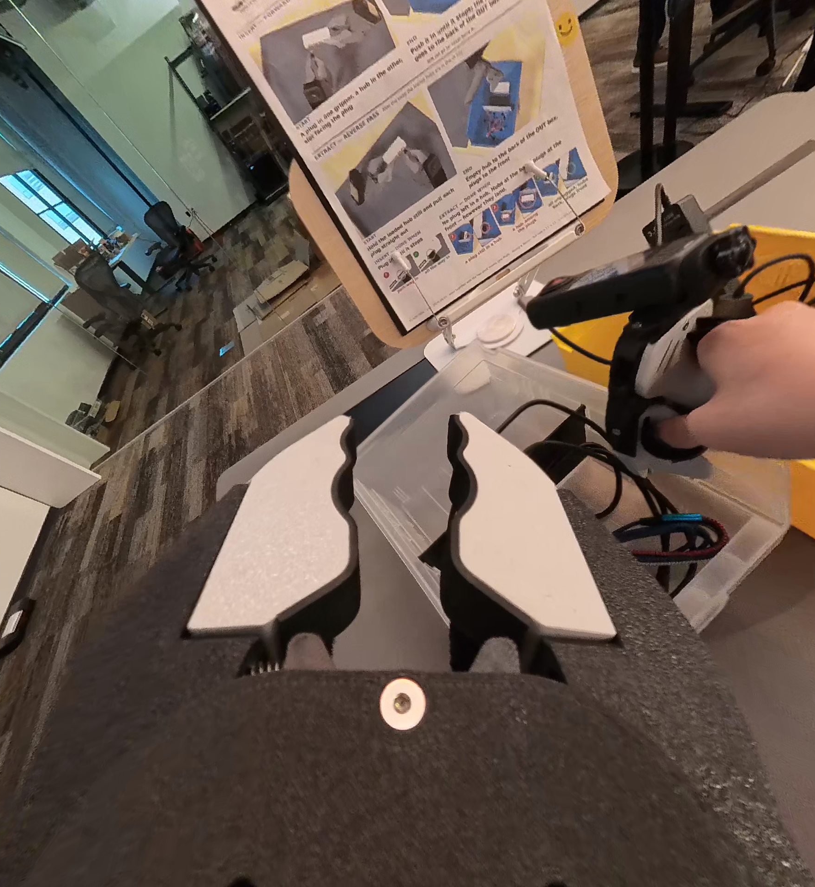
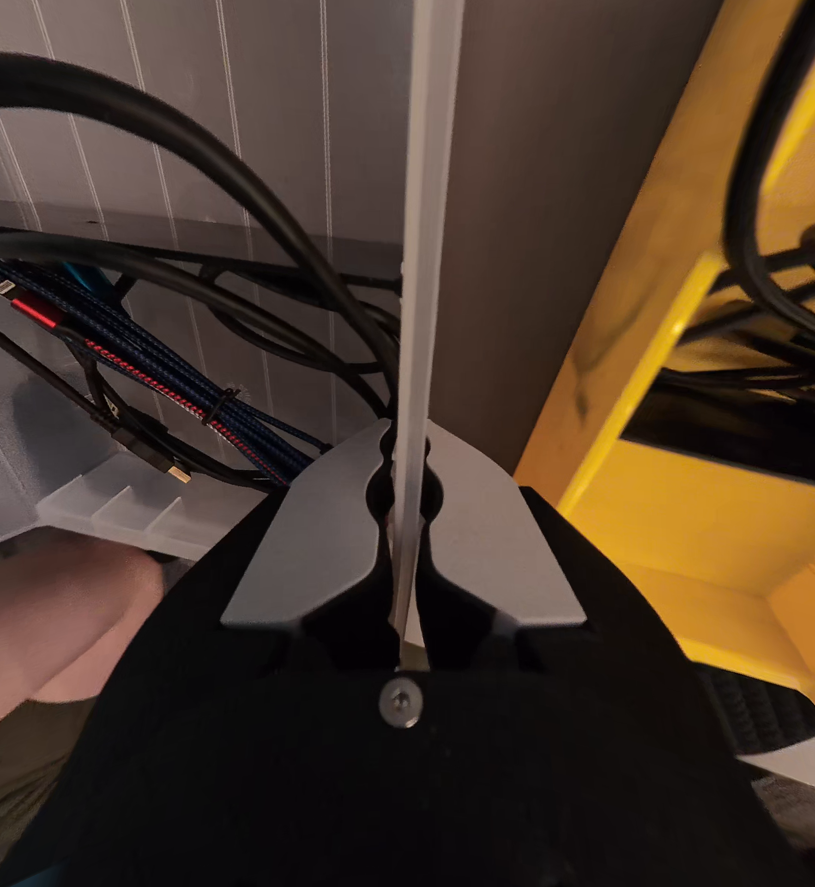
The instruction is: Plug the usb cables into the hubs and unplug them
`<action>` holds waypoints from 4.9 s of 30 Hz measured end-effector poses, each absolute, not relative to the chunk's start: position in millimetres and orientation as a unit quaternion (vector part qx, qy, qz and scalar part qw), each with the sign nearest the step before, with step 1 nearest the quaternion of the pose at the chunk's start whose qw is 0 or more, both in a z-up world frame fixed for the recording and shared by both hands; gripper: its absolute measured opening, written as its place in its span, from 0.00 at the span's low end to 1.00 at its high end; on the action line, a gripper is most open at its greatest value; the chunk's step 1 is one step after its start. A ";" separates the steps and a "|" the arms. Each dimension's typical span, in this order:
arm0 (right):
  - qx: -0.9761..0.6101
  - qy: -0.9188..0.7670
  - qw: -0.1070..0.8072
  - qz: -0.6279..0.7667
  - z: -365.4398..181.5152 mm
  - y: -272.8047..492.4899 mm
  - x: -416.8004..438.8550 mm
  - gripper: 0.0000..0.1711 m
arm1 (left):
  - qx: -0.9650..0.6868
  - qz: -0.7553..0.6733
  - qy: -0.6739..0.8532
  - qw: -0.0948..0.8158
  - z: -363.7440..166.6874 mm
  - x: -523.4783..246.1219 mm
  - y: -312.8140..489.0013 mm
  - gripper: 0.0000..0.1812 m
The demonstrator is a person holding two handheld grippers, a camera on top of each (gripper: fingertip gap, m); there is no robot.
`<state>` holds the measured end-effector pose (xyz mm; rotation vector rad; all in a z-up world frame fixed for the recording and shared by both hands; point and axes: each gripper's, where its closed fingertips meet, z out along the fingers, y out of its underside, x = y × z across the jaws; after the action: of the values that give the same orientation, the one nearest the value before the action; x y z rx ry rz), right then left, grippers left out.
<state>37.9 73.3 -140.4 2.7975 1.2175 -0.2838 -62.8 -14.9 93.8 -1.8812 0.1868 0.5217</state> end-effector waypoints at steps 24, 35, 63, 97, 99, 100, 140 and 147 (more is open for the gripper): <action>0.959 0.233 -0.038 -0.155 -1.6 247.2 374.4 0.03 | -0.755 0.140 0.211 0.605 104.3 16.9 -47.0 0.19; 0.986 0.117 -0.049 -0.105 -133.9 316.8 504.9 0.03 | -0.799 0.133 0.201 0.551 71.5 18.0 3.2 0.22; 0.957 0.210 -0.011 -0.201 -185.9 322.3 462.2 0.17 | -0.981 -0.014 0.074 0.177 -120.7 56.5 120.0 0.40; 0.924 0.345 0.042 -0.157 -187.7 302.6 410.9 0.15 | -0.972 -0.068 -0.199 0.105 -170.7 -84.6 55.3 0.02; 0.918 0.369 0.046 -0.138 -188.6 301.3 403.0 0.14 | -0.968 -0.060 -0.213 0.117 -170.2 -105.0 42.9 0.02; 0.916 0.376 0.049 -0.133 -189.0 299.9 398.7 0.14 | -0.965 -0.062 -0.227 0.119 -169.8 -114.2 36.2 0.02; 0.920 0.338 0.099 -0.174 -195.9 295.2 374.4 0.18 | -0.910 -0.065 -0.381 0.151 -167.5 -215.4 -22.8 0.04; 0.925 0.324 0.087 -0.176 -195.4 299.4 373.7 0.18 | -0.902 -0.099 -0.383 0.173 -159.9 -212.1 -21.5 0.09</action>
<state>373.7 299.4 -195.4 2.7574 0.9654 -0.5248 -212.1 -21.5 -159.9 -2.5594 -1.0854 -0.2796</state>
